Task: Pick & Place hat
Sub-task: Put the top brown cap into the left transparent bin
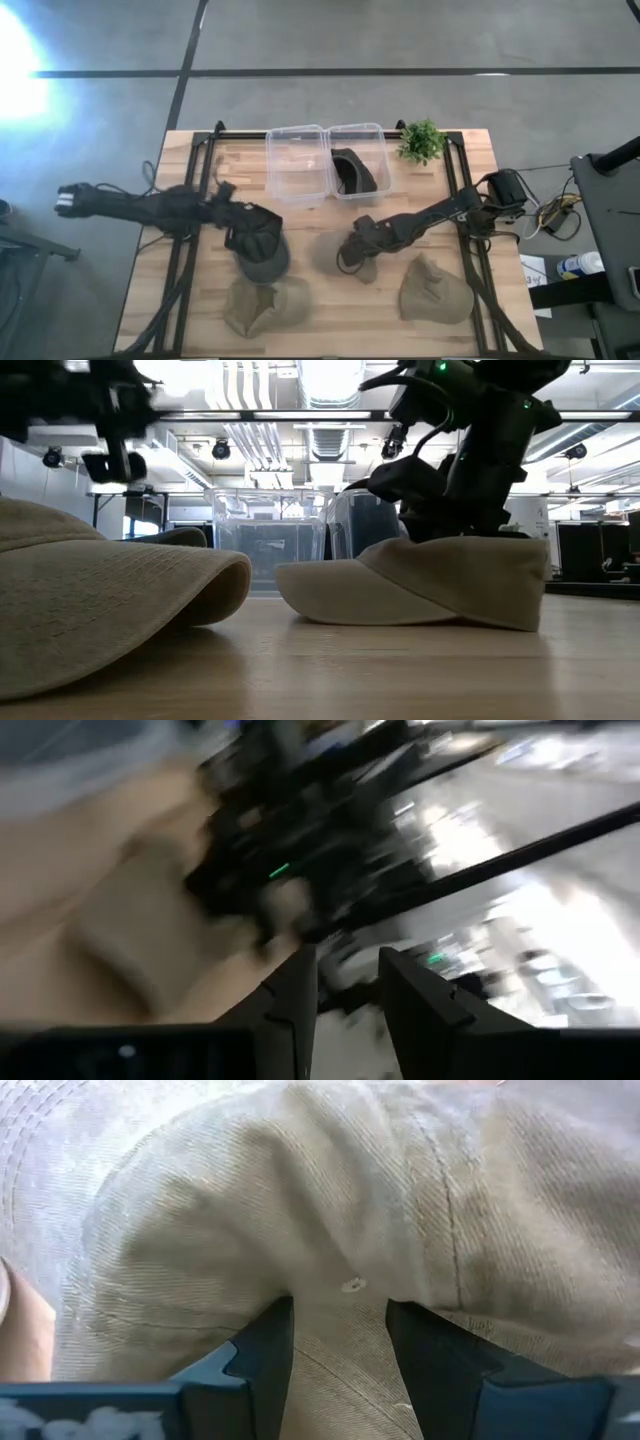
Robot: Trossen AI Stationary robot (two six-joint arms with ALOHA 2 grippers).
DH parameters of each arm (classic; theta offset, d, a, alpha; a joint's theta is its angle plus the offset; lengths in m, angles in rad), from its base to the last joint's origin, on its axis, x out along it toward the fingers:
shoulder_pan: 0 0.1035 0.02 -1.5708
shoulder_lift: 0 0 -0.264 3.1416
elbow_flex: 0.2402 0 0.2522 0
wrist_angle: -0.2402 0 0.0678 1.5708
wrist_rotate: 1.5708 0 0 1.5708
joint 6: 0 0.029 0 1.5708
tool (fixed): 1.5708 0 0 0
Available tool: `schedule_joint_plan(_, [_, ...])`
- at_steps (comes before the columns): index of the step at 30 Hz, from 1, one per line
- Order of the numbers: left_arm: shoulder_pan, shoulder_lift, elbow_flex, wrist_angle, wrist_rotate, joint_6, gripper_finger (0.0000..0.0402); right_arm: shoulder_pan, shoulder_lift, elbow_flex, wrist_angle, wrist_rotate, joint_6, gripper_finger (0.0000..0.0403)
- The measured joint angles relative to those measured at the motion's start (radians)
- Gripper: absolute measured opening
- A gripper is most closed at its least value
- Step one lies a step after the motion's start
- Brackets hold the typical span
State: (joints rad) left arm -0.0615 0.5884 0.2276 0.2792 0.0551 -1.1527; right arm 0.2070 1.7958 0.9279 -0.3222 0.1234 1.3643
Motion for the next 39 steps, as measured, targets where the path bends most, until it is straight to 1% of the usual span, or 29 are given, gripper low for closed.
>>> schedule_joint_plan(3, [-0.027,0.148,0.024,0.007,-0.004,-0.016,0.0103,-0.002,0.001,-0.001,-0.001,0.004,0.027,0.0166])
schedule_joint_plan(6, [-0.065,0.27,0.044,-0.016,-0.055,-0.049,0.0103,-0.002,0.002,-0.001,-0.002,0.006,0.064,0.0166])
schedule_joint_plan(8, [-0.095,0.337,0.086,0.038,-0.081,-0.068,0.0103,-0.002,0.002,-0.001,0.001,-0.005,0.069,0.0166])
schedule_joint_plan(10, [-0.129,0.405,0.115,0.039,-0.103,-0.076,0.0103,-0.004,0.0,-0.002,0.004,-0.026,0.056,0.0166])
schedule_joint_plan(13, [-0.169,0.52,0.191,0.042,-0.156,-0.075,0.0103,-0.004,-0.001,-0.002,0.004,-0.031,0.025,0.0166])
schedule_joint_plan(15, [-0.182,0.598,0.255,0.051,-0.194,-0.075,0.0103,-0.005,-0.001,-0.003,0.005,-0.035,0.004,0.0166])
schedule_joint_plan(19, [-0.195,0.757,0.353,0.017,-0.272,-0.077,0.0103,-0.006,-0.001,-0.006,0.008,-0.041,-0.006,0.0166])
schedule_joint_plan(22, [-0.196,0.859,0.41,0.017,-0.285,-0.11,0.0103,-0.006,-0.002,-0.006,0.01,-0.043,-0.007,0.0166])
schedule_joint_plan(24, [-0.199,0.921,0.426,0.013,-0.283,-0.158,0.0103,-0.006,-0.002,-0.006,0.02,-0.055,-0.01,0.0166])
schedule_joint_plan(28, [-0.223,0.992,0.438,0.017,-0.291,-0.243,0.0103,-0.006,-0.002,-0.006,0.025,-0.07,-0.015,0.0166])
schedule_joint_plan(32, [-0.256,1.006,0.418,0.018,-0.391,-0.31,0.0103,-0.005,-0.002,-0.006,0.036,-0.074,-0.043,0.0166])
schedule_joint_plan(39, [-0.25,1.023,0.411,0.047,-0.401,-0.34,0.0103,-0.004,-0.001,-0.007,0.063,-0.11,-0.091,0.0166])
